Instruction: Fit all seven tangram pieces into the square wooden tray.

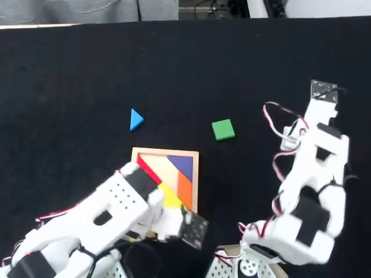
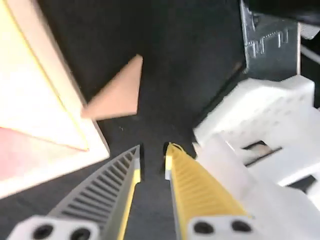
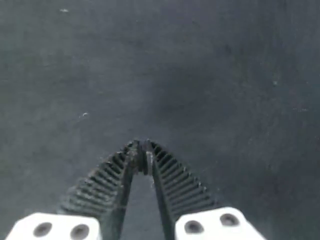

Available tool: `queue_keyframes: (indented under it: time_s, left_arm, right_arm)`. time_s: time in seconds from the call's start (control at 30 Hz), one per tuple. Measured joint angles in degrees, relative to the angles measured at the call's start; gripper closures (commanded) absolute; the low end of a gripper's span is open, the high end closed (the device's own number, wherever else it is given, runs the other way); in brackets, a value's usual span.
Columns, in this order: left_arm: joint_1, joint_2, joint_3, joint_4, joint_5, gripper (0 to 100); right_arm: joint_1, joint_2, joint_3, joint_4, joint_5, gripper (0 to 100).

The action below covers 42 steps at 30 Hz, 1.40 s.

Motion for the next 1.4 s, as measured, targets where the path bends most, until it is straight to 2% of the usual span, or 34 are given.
queue_keyframes:
  time_s: [0.1, 0.23, 0.37, 0.47, 0.73, 0.8, 0.9, 0.97, 1.1, 1.27, 1.4]
  left_arm:
    - [4.5, 0.3, 0.0, -3.8, 2.5, 90]
    - [8.4, 0.1, 0.0, -5.1, 7.7, 82]
    - [9.0, -1.8, 0.0, -5.1, 13.3, 80]
    - [9.0, -5.3, 0.8, -6.0, 14.5, 80]
    - [1.3, -20.7, 8.6, -8.3, 15.3, 80]
    - [-1.5, -25.1, 12.7, -9.8, 16.7, 76]
    - [-5.2, -31.6, 19.3, -14.8, 23.2, 66]
    - [-6.0, -35.7, 22.6, -17.8, 30.3, 65]
    - [-6.1, -40.5, 23.4, -18.5, 45.2, 65]
    - [-6.2, -39.3, 23.4, -18.9, 53.0, 67]
    - [-6.2, -32.4, 22.5, -19.3, 54.8, 69]
  right_arm:
    - [0.2, 6.1, -4.1, 0.2, 0.0, 98.0]
    - [0.4, 10.3, -7.6, 2.5, 0.0, 98.0]
    - [0.3, 10.9, -10.0, 5.4, 0.0, 98.0]
    - [-1.3, 10.9, -10.2, 6.0, 0.0, 98.0]
    - [-2.5, 10.9, -10.1, 6.0, 0.0, 98.0]
    - [-3.6, 10.9, -10.1, 6.0, 0.0, 98.0]
    - [-5.7, 10.9, -10.1, 6.0, 0.0, 98.0]
    - [-7.1, 10.9, -9.8, 6.0, 0.0, 98.0]
    - [-7.6, 10.9, -9.6, 6.0, 0.0, 98.0]
    - [-7.6, 10.9, -9.6, 6.0, 0.0, 98.0]
    - [-7.6, 10.9, -9.6, 6.0, 0.0, 98.0]
